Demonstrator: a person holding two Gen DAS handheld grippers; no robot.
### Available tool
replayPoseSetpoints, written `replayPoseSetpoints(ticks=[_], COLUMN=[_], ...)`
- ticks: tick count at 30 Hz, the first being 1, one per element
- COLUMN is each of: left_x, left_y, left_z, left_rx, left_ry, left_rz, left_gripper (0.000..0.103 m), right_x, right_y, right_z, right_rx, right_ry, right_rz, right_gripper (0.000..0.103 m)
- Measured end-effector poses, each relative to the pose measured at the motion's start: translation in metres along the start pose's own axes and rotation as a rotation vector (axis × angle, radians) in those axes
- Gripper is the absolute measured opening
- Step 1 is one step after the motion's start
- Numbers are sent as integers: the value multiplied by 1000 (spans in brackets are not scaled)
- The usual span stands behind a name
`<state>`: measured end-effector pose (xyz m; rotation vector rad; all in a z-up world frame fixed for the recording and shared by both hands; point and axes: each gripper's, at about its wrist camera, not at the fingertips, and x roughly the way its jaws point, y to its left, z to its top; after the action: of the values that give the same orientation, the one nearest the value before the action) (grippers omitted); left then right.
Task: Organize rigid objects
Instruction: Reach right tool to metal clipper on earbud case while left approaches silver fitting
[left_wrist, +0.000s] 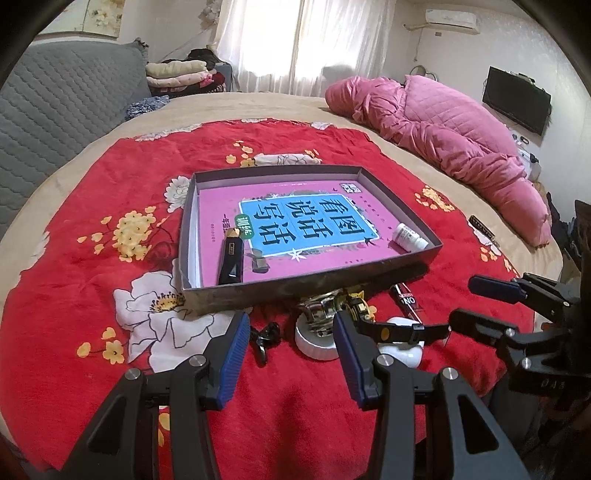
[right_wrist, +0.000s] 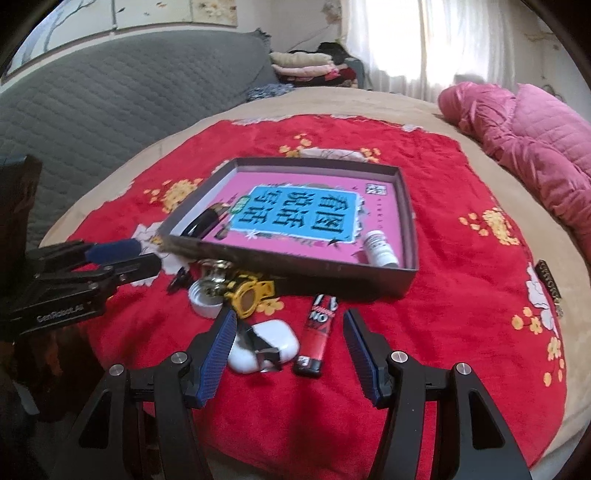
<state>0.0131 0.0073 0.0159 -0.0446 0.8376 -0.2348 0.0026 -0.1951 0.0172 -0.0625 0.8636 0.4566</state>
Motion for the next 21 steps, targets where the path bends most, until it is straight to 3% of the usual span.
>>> replayPoseSetpoints(ticks=[21], left_x=[15], left_y=[-6], left_z=[-7], left_rx=[19], left_ry=[43], left_rz=[-19], left_gripper=[47], right_x=[38], right_y=[0], right_z=[-10], right_rx=[13], right_ry=[60], right_rz=[130], right_gripper=[62])
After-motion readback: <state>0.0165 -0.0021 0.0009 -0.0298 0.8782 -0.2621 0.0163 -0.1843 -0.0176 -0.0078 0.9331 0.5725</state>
